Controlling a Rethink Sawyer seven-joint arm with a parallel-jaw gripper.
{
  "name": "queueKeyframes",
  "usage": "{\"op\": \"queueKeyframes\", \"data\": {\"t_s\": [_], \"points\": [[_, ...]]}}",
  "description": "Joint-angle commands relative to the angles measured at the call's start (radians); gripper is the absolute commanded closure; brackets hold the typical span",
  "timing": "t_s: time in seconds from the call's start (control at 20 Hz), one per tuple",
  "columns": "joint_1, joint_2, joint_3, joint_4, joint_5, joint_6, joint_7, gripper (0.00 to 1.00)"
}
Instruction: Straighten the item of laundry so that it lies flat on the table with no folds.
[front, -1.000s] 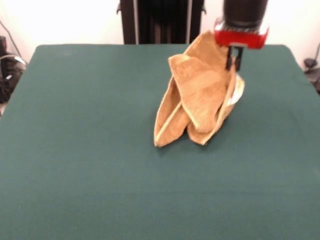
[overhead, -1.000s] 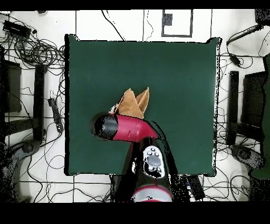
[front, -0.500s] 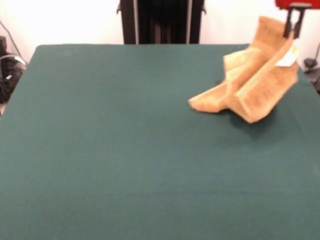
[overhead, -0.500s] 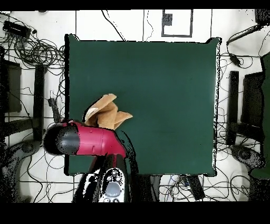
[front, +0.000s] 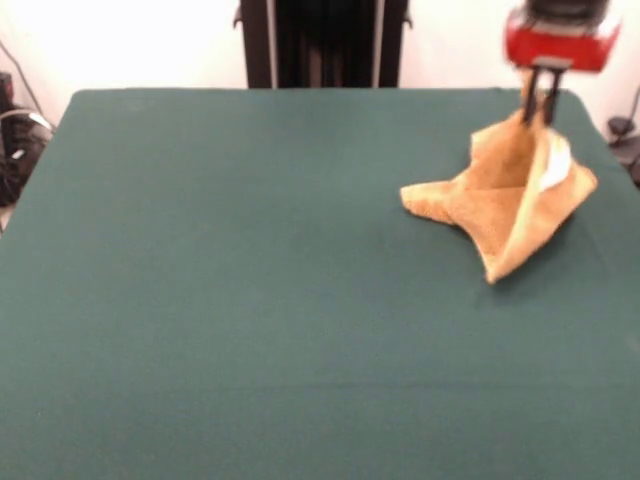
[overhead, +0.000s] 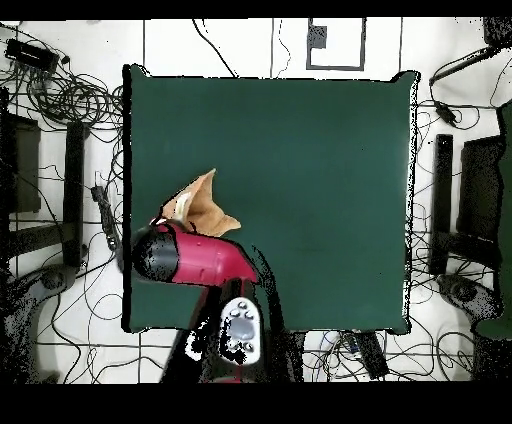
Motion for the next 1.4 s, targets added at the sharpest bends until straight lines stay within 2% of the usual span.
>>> {"op": "queueKeyframes", "data": {"t_s": [0.05, 0.25, 0.75, 1.4], "points": [[-0.068, 0.217, 0.024, -0.018, -0.053, -0.177, 0.12, 1.0], [-0.103, 0.26, 0.057, -0.058, -0.061, -0.196, 0.094, 1.0], [-0.075, 0.284, 0.012, -0.114, -0.07, -0.195, 0.097, 1.0], [-0.043, 0.217, 0.004, -0.055, -0.05, -0.142, 0.137, 1.0]]}}
